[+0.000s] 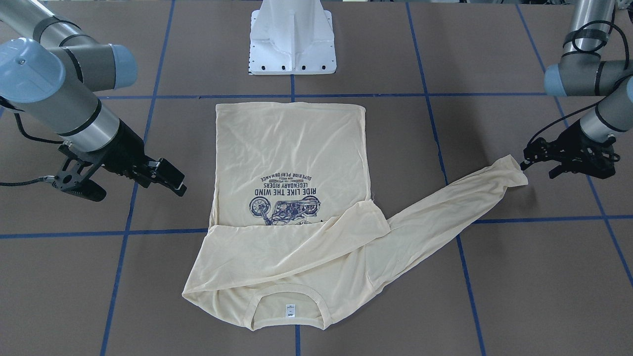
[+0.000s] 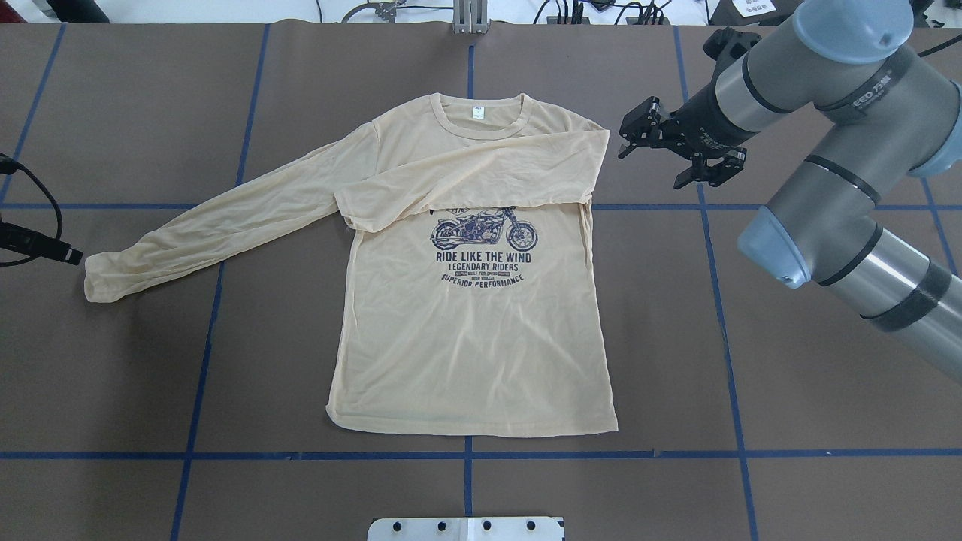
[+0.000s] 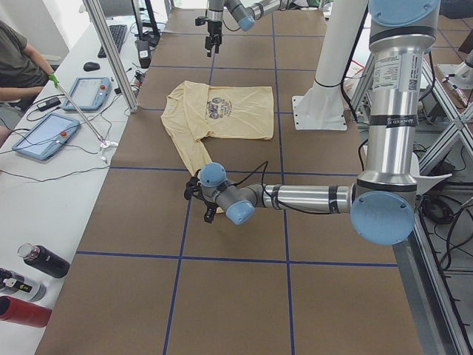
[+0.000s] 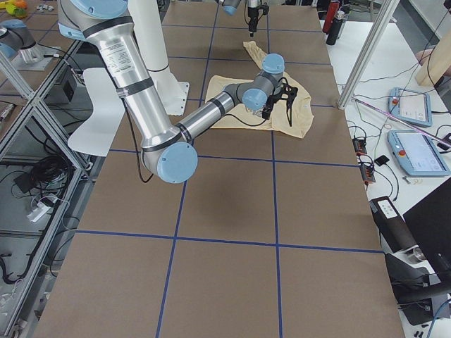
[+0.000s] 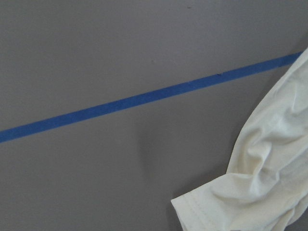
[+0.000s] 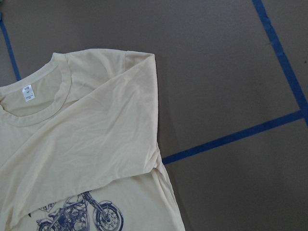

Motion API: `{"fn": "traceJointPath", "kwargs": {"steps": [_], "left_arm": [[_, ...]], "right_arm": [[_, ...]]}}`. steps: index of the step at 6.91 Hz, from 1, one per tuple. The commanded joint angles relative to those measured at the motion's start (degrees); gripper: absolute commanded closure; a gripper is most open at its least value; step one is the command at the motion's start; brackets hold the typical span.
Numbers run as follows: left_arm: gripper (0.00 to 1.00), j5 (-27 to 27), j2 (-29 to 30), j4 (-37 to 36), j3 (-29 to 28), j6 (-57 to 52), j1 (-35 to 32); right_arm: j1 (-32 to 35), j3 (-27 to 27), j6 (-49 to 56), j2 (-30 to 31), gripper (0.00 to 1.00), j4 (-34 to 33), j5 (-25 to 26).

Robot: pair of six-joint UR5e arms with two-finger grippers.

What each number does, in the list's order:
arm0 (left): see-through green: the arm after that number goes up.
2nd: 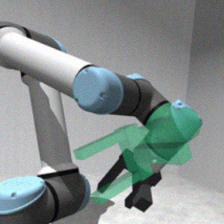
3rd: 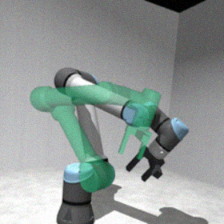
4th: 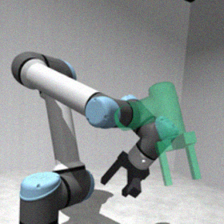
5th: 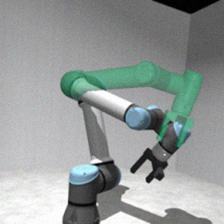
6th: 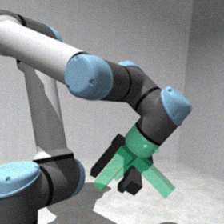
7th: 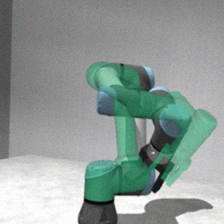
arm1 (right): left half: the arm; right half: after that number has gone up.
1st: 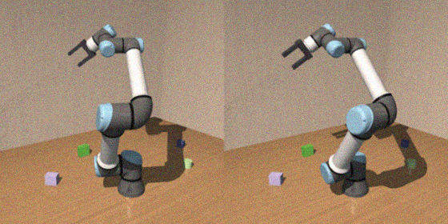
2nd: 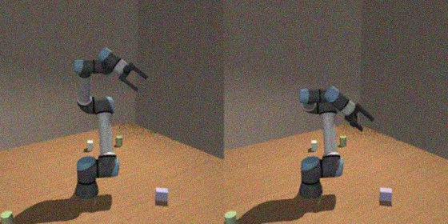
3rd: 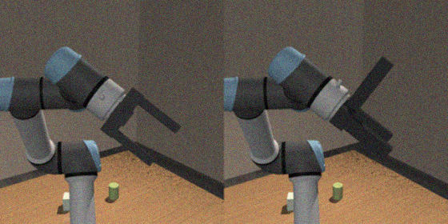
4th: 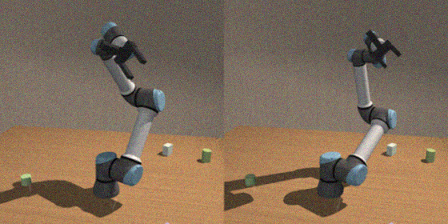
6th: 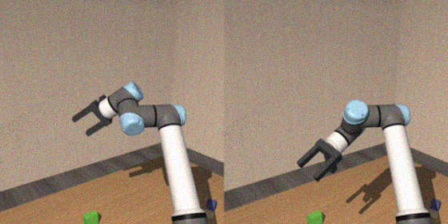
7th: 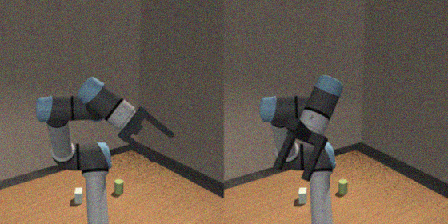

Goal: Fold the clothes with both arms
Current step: 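Lower the left gripper to the other sleeve cuff and grasp it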

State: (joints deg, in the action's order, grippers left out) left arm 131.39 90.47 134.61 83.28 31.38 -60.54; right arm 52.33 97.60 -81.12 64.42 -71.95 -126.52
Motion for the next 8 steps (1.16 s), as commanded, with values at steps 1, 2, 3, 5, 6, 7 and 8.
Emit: {"fn": "traceJointPath", "kwargs": {"steps": [1,2,3,5,6,7,8], "left_arm": [[0.19,0.09,1.8,0.04,-1.89,0.52,0.52],[0.21,0.18,2.43,0.04,-2.41,0.61,0.95],[0.24,0.1,3.3,-0.05,-3.03,0.7,1.04],[0.28,0.18,3.75,-0.05,-4.0,0.79,1.39],[0.32,0.79,3.75,-0.05,-4.0,0.79,1.74],[0.34,1.41,3.75,-0.05,-4.09,0.79,1.75],[0.35,1.5,3.75,-0.05,-4.35,0.79,1.83]], "right_arm": [[-0.04,0.13,0.0,0.09,0.03,0.05,0.22],[-0.04,0.31,0.0,0.18,0.03,0.05,0.22],[-0.04,0.31,0.0,0.18,0.03,0.05,0.31],[-0.04,0.31,0.0,0.18,0.03,0.05,0.31],[-0.04,0.31,0.0,0.18,0.03,0.05,0.31],[-0.04,0.48,0.0,0.18,0.03,0.05,0.31],[-0.04,0.48,0.0,0.18,0.03,0.05,0.31]]}}
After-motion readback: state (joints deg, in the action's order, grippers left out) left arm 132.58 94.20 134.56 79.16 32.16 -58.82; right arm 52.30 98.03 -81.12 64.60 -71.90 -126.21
